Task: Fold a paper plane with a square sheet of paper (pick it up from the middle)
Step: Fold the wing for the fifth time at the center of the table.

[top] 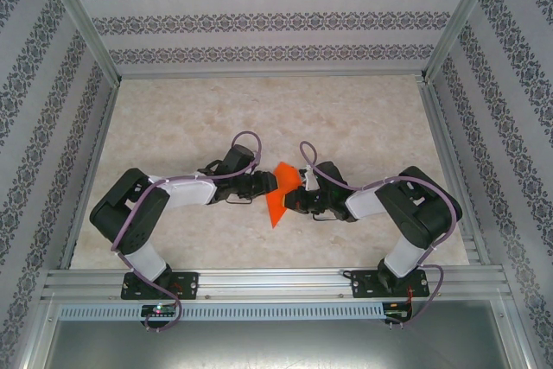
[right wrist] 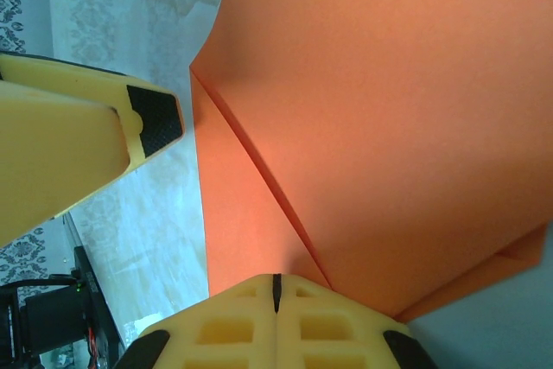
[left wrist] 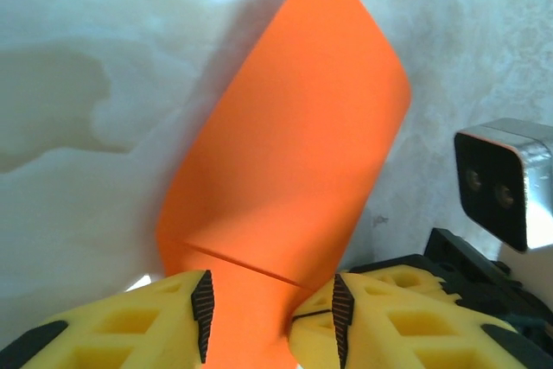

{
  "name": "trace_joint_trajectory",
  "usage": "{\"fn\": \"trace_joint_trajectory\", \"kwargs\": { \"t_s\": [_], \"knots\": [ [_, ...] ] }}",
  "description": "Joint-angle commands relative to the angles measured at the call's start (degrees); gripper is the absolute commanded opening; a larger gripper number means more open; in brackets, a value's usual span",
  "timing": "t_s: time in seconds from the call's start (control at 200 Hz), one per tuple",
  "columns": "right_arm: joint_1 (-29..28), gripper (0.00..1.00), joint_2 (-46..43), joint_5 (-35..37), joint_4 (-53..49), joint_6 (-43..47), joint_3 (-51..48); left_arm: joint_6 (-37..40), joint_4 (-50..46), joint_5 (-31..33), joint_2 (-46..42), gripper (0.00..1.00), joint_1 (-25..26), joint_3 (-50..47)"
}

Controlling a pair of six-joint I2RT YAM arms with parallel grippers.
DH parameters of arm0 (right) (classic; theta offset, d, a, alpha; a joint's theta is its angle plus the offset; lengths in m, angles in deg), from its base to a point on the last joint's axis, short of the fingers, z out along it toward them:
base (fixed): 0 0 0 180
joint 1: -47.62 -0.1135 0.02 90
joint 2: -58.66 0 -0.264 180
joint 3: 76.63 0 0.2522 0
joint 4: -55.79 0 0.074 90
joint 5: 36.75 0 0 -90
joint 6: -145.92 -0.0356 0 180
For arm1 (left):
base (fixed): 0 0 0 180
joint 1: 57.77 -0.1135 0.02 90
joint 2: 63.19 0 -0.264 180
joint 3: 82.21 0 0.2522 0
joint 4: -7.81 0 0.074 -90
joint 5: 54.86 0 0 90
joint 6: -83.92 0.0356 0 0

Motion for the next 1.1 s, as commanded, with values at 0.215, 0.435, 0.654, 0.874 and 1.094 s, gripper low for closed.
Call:
{"fn": "trace_joint_trajectory", "kwargs": {
  "t_s": [0.215,0.435,0.654,0.874,1.094],
  "knots": [
    [0.69,0.00,2.32,2.92,-5.12,1.02,-1.91,4.18,-5.55,3.39,1.92,0.47,0.51,2.86],
    [0.69,0.00,2.32,2.77,-4.99,0.83,-2.06,4.42,-4.81,2.80,3.10,0.48,0.51,3.47],
    [0.77,0.00,2.30,2.95,-5.13,0.86,-1.98,3.32,-2.10,0.67,3.12,0.39,0.59,3.66],
    [0.87,0.00,1.91,2.95,-5.36,0.81,-1.82,4.50,-4.63,0.87,1.75,0.25,0.60,3.55],
    [0.95,0.00,0.45,3.03,-6.74,0.98,-1.10,5.05,-5.55,0.41,1.00,0.15,0.85,3.93]
  ]
}}
